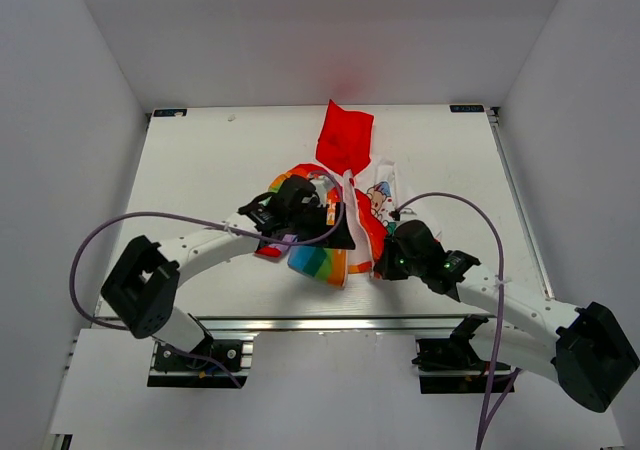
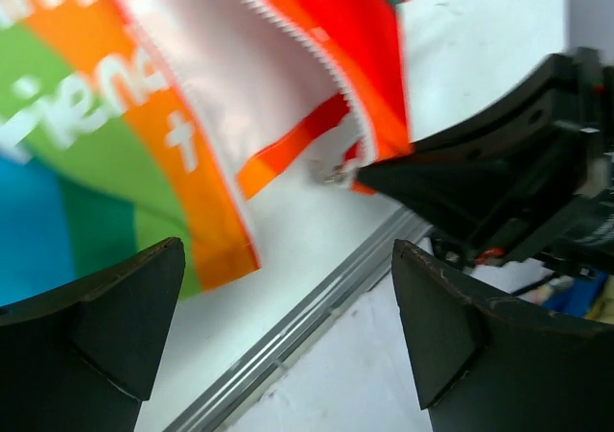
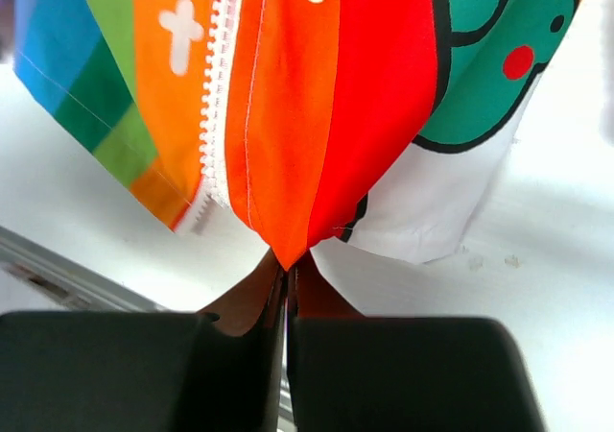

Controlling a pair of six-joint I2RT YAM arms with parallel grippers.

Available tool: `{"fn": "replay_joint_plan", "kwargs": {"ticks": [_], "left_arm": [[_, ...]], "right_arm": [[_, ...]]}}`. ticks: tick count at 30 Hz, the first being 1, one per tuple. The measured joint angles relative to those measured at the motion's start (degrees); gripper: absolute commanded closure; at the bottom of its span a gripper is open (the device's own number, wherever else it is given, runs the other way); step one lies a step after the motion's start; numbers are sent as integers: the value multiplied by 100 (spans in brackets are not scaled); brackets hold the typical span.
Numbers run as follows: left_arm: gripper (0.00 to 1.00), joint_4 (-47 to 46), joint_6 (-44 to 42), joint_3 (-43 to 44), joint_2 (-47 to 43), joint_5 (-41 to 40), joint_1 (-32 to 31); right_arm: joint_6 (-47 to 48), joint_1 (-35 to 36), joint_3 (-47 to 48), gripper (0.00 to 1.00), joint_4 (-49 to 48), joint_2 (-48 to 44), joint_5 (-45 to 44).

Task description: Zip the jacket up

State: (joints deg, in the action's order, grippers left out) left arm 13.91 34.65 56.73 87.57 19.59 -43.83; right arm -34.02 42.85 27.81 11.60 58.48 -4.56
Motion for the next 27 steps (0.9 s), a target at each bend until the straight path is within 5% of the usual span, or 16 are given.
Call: {"fn": "replay_joint_plan", "kwargs": {"ticks": [9, 14, 27], "left_arm": [[13, 1261, 50, 7, 664, -1091, -466], [30, 1679, 94, 461, 1220, -1528, -793], [29, 2693, 291, 1453, 2026, -3023, -1543]], "right_arm": [[94, -9, 0, 100, 391, -31, 96], [116, -9, 0, 100, 485, -37, 70], [111, -9, -9, 100, 592, -199, -219]]}}
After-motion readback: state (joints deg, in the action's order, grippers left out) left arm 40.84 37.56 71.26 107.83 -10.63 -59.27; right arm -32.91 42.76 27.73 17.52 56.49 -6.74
